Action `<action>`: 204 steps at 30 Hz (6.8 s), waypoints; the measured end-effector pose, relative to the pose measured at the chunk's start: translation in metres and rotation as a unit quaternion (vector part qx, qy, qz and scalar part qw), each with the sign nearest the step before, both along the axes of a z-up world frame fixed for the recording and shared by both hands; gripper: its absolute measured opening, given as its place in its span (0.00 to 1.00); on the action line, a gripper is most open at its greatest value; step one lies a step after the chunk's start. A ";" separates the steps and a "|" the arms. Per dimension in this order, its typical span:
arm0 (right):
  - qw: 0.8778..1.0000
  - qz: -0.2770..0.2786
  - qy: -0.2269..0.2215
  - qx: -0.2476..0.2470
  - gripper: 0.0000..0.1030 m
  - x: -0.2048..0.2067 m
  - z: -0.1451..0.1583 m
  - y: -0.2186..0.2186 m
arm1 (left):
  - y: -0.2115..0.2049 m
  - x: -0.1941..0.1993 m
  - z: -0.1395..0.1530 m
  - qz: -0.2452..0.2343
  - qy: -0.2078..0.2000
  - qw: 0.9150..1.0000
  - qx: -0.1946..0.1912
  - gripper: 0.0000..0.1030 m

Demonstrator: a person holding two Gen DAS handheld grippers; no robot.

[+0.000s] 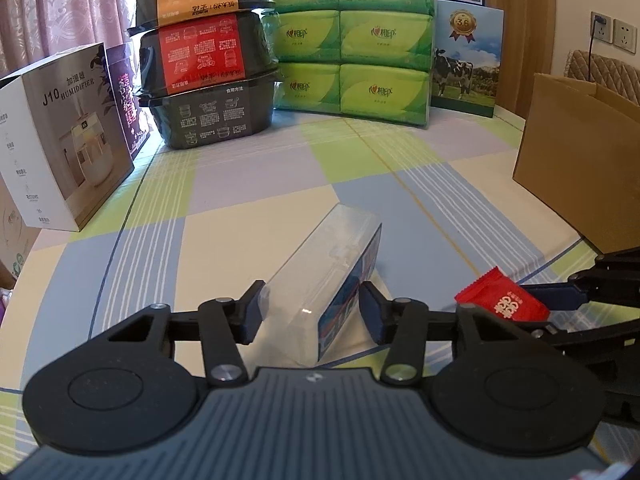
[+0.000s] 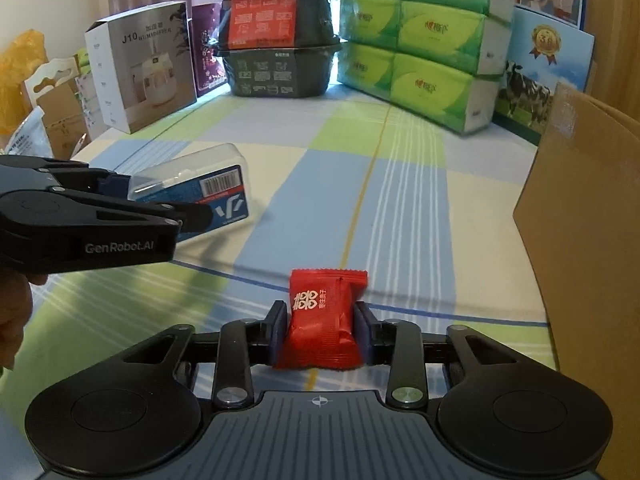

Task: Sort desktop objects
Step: 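Grasp the clear plastic box with the left tool while the right tool grasps the red candy packet, then lift and carry the clear box and red packet with both tools over the cardboard box, then release the clear box with the left tool while the right tool drops the red packet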

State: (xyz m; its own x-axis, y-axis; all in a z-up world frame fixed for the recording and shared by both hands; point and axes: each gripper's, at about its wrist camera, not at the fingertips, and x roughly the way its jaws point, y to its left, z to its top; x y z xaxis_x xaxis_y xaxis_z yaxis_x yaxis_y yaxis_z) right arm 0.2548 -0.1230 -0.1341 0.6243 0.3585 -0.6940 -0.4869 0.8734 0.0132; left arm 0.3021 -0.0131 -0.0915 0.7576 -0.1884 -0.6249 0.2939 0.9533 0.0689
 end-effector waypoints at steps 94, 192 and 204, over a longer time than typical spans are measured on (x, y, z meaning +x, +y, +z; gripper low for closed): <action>0.985 -0.117 -0.107 0.072 0.26 -0.232 0.179 -0.253 | -0.174 -0.291 0.147 0.044 0.023 0.997 -0.058 0.24; 0.985 -0.137 -0.089 0.054 0.26 -0.095 0.174 -0.325 | -0.236 -0.172 0.144 0.075 0.025 0.993 -0.088 0.42; 0.983 -0.146 -0.083 0.077 0.52 -0.096 0.180 -0.334 | -0.221 -0.189 0.148 0.088 0.015 0.992 -0.084 0.80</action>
